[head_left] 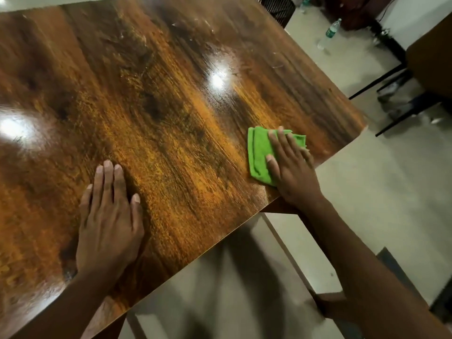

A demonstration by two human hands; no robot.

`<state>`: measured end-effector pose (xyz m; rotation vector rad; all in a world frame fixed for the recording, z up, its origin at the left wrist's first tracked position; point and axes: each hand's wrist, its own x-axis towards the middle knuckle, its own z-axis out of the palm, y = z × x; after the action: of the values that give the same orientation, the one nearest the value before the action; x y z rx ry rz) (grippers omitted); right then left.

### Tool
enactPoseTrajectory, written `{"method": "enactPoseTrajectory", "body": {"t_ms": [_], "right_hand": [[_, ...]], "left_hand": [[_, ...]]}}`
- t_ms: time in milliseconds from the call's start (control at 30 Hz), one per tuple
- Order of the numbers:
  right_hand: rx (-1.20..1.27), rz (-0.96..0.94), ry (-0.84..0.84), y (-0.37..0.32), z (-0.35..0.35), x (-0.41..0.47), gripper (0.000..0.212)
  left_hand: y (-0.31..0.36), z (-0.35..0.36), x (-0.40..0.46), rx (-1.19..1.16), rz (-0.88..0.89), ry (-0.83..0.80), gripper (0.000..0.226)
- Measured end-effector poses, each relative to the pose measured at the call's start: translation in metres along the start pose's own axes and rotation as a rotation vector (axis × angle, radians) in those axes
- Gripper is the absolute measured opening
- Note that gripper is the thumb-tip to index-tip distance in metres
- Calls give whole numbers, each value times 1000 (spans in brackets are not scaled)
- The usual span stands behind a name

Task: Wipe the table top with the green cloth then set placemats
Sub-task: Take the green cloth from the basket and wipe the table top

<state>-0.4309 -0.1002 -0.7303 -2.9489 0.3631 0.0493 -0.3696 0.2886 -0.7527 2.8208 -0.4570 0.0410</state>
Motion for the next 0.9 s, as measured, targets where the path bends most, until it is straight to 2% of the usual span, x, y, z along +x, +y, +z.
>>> {"method": "enactPoseTrajectory", "body": {"t_ms": [100, 500, 567, 633, 733, 900], "right_hand": [[58, 133, 26, 10, 2, 17, 63], [77, 160, 82, 2, 10, 14, 62], [63, 185, 29, -2, 1, 17, 62], [41, 254, -98, -15, -21, 22, 62], [6, 347, -214, -50, -66, 1, 64], [31, 420, -283, -116, -113, -111, 69]], "left_hand": [[1, -1, 0, -5, 0, -6, 67], [2, -3, -1, 10, 6, -26, 68], [3, -2, 2, 24, 13, -39, 69], [3, -8, 2, 29, -1, -72, 69], [7, -27, 2, -27, 14, -186, 73], [10, -101, 32, -28, 22, -580, 78]]}}
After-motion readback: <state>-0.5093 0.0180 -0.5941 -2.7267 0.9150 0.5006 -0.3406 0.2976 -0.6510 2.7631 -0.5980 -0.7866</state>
